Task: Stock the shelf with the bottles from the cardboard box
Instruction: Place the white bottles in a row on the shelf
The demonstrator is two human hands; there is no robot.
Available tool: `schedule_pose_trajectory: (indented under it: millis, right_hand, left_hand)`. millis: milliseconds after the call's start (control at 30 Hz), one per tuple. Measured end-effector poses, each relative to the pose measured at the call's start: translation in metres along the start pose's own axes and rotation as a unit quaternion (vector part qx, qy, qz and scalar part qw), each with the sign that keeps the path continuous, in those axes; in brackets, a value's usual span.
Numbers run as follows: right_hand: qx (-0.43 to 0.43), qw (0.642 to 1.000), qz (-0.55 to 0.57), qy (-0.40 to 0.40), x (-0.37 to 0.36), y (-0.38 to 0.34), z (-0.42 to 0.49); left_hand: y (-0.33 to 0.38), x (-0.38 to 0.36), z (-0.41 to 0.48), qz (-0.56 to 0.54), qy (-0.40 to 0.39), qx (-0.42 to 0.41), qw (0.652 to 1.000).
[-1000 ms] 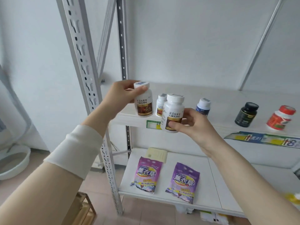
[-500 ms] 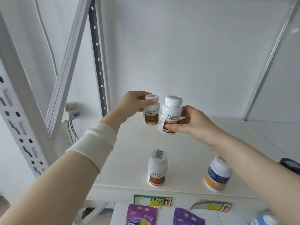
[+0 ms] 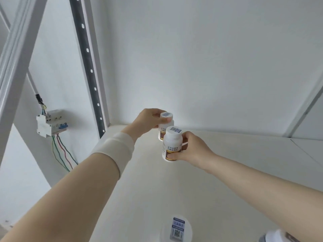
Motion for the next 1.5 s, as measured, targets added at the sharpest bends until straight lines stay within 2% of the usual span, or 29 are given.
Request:
schedule_pose_trajectory:
  millis: [267, 567, 867, 933, 1067, 1200, 1267, 1400, 1500]
  right_hand:
    - [-0.006, 1.000, -0.015, 0.022, -0.007, 0.004, 0.029]
    - [-0.018, 0.999, -0.035, 0.013, -0.017, 0.010, 0.034]
    - [-0.034, 0.999, -0.040, -0.001, -0.011, 0.005, 0.032]
    - [-0.029, 0.998, -0.064, 0.001, -0.002, 0.000, 0.027]
    - [-0.016, 0.991, -0.131, 0.008, 0.026, -0.012, 0.007]
    - [-0.015, 0.976, -0.215, 0.023, 0.051, -0.028, -0.027]
    - [-0.004, 0.962, -0.271, 0.042, 0.059, -0.036, -0.048]
    - [0.048, 0.915, -0.391, 0.091, 0.060, -0.051, -0.106]
    - [0.097, 0.886, -0.437, 0.122, 0.049, -0.060, -0.152]
  left_hand:
    - [-0.008, -0.004, 0.020, 0.016, -0.012, 0.001, 1.000]
    - [-0.021, -0.003, 0.029, 0.010, -0.013, 0.008, 1.000]
    - [-0.015, -0.002, 0.025, 0.074, -0.033, 0.028, 0.996]
    - [-0.004, 0.003, 0.019, 0.095, -0.021, 0.028, 0.995]
    - [0.029, 0.021, -0.002, 0.180, 0.056, 0.016, 0.982]
    - [0.063, 0.027, -0.048, 0.335, 0.093, -0.012, 0.938]
    - [0.079, 0.022, -0.082, 0.454, 0.093, -0.027, 0.886]
    - [0.110, 0.002, -0.163, 0.648, 0.103, -0.051, 0.753]
    - [0.121, -0.011, -0.225, 0.703, 0.117, -0.059, 0.699]
Point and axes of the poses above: each hand's wrist, its own z-axis towards the middle knuckle, its own x-axis out of the back of the hand, y = z × x, the point moved 1 cm from there along z, towards the middle knuckle, and after that the axes turned 9 degrees about -z, right-handed, at the moved point
